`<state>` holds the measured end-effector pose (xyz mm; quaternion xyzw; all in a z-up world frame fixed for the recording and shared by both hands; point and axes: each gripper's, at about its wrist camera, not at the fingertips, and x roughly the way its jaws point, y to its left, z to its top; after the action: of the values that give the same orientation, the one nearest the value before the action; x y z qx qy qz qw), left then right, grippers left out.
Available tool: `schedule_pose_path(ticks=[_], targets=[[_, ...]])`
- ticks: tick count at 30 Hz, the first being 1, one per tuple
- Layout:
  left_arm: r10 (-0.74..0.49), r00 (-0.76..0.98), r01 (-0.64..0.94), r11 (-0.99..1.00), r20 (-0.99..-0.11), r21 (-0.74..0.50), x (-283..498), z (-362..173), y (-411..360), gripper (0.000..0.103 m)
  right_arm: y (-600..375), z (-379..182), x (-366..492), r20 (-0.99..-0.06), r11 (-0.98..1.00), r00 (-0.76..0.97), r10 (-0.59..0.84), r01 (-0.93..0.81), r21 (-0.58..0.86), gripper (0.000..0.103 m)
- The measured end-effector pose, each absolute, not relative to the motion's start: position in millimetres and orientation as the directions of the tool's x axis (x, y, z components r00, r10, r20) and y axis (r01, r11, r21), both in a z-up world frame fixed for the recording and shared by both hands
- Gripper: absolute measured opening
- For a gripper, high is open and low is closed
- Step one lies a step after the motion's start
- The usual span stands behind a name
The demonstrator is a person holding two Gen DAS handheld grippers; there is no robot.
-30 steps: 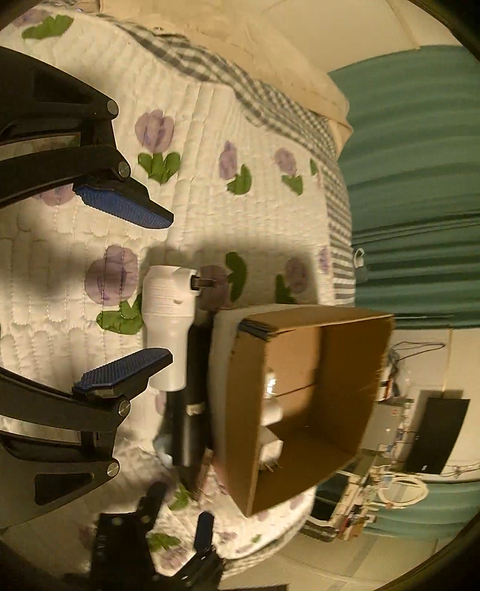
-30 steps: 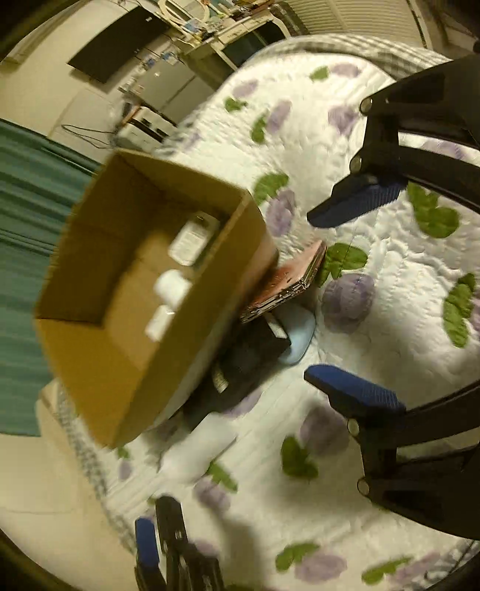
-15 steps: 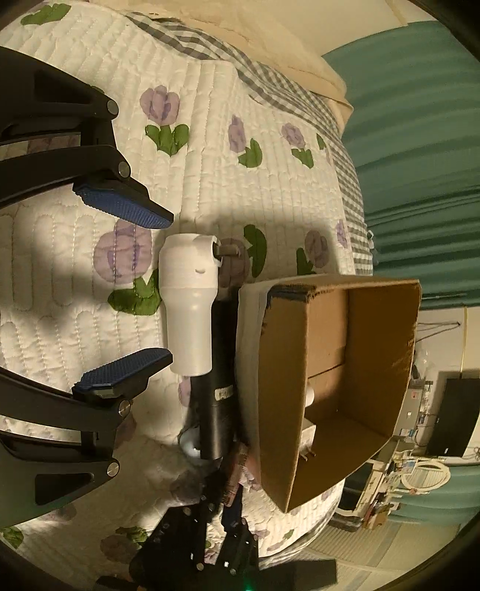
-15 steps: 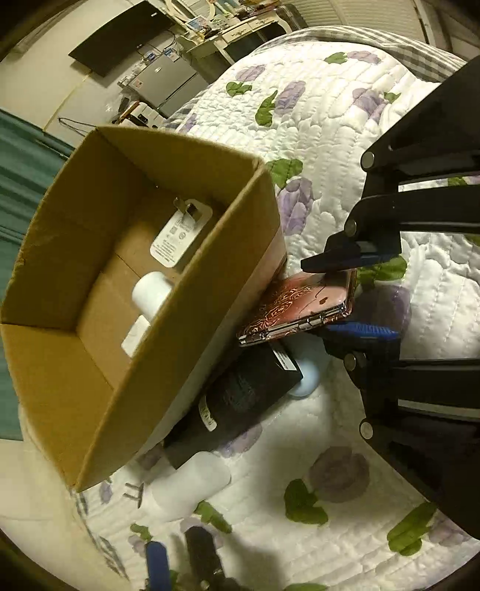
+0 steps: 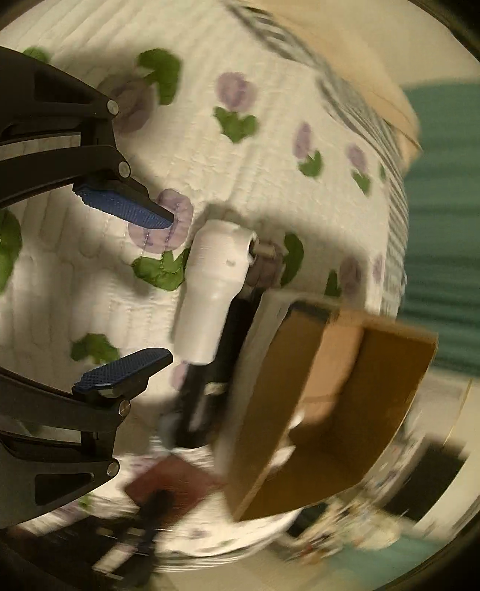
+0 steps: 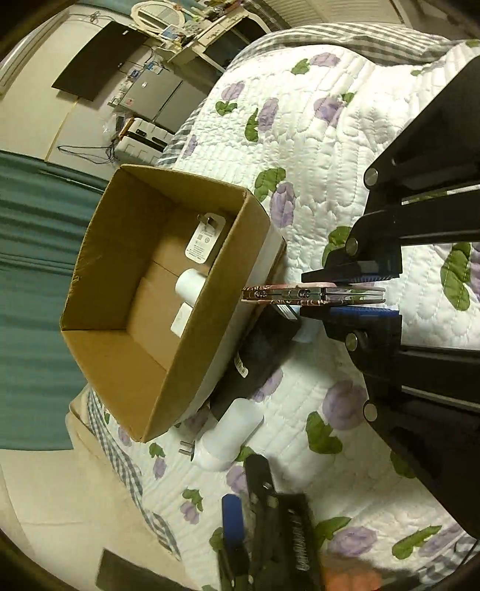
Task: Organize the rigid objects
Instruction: 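Grasp the pink phone case with the right gripper while the left grasps the white cylindrical bottle, then carry the pink case and white bottle into the box and open both grippers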
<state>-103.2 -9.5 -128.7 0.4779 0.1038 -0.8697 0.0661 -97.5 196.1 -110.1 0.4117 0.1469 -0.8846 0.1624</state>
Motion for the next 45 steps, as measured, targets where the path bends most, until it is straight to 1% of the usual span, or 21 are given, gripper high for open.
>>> schedule_pose_path(ticks=[2,6,9,12,13,15,20,21,22,24,27,35,41,45], targets=[[-0.013,-0.545,0.288,-0.942,-0.839,-0.172,-108.4,-130.0,-13.3,0.07,194.9,-113.5,-98.1,-0.78,-0.905,-0.605,-0.161,0.405,-0.127,0.01],[0.029,-0.551,0.376,-0.884,-0.834,-0.279,-122.9,-136.4,-13.8,0.07,194.8,-116.3,-98.5,-0.777,-0.907,-0.609,-0.161,0.402,-0.128,0.01],[-0.026,-0.515,0.455,-0.855,-0.857,-0.248,-136.9,-149.2,-11.8,0.07,194.4,-116.3,-101.5,-0.774,-0.909,-0.611,-0.166,0.398,-0.12,0.01],[-0.045,-0.481,0.494,-0.839,-0.876,-0.228,-150.7,-167.5,-13.3,0.07,194.8,-117.2,-104.4,-0.774,-0.912,-0.61,-0.17,0.394,-0.111,0.01],[-0.04,-0.492,0.489,-0.839,-0.87,-0.237,-152.7,-170.2,-15.1,0.07,195.0,-118.1,-105.1,-0.775,-0.913,-0.609,-0.17,0.393,-0.109,0.01],[-0.04,-0.515,0.457,-0.858,-0.856,-0.235,-154.0,-170.6,-16.3,0.07,196.2,-118.8,-106.2,-0.776,-0.915,-0.607,-0.173,0.39,-0.101,0.01],[-0.012,-0.532,0.326,-0.926,-0.847,-0.192,-136.2,-161.6,-12.4,0.058,193.8,-118.0,-104.2,-0.778,-0.912,-0.606,-0.166,0.394,-0.113,0.01],[-0.012,-0.537,0.306,-0.934,-0.843,-0.182,-129.9,-158.7,-12.5,0.054,193.0,-117.6,-103.5,-0.778,-0.912,-0.607,-0.164,0.394,-0.116,0.01],[-0.003,-0.544,0.279,-0.944,-0.839,-0.177,-123.6,-155.5,-12.4,0.043,192.7,-117.1,-102.7,-0.778,-0.911,-0.607,-0.164,0.395,-0.116,0.01],[0.022,-0.541,0.228,-0.958,-0.84,-0.173,-114.9,-150.0,-10.1,0.043,191.8,-114.6,-99.8,-0.778,-0.909,-0.603,-0.175,0.403,-0.108,0.01],[0.018,-0.57,0.172,-0.975,-0.821,-0.141,-94.9,-135.6,-0.8,0.043,189.1,-110.0,-94.3,-0.772,-0.904,-0.609,-0.183,0.412,-0.111,0.01],[0.028,-0.648,0.074,-0.992,-0.761,-0.099,-67.4,-81.4,15.3,0.043,191.3,-81.5,-81.4,-0.734,-0.901,-0.639,-0.232,0.424,-0.085,0.01],[0.042,-0.703,0.005,-0.998,-0.71,-0.063,-69.4,-39.3,29.6,0.043,206.2,-34.8,-82.7,-0.669,-0.908,-0.693,-0.267,0.413,-0.066,0.01],[0.049,-0.735,-0.03,-0.999,-0.677,-0.04,-84.4,-15.2,36.6,0.043,217.5,5.3,-95.5,-0.604,-0.92,-0.748,-0.275,0.386,-0.06,0.01]])
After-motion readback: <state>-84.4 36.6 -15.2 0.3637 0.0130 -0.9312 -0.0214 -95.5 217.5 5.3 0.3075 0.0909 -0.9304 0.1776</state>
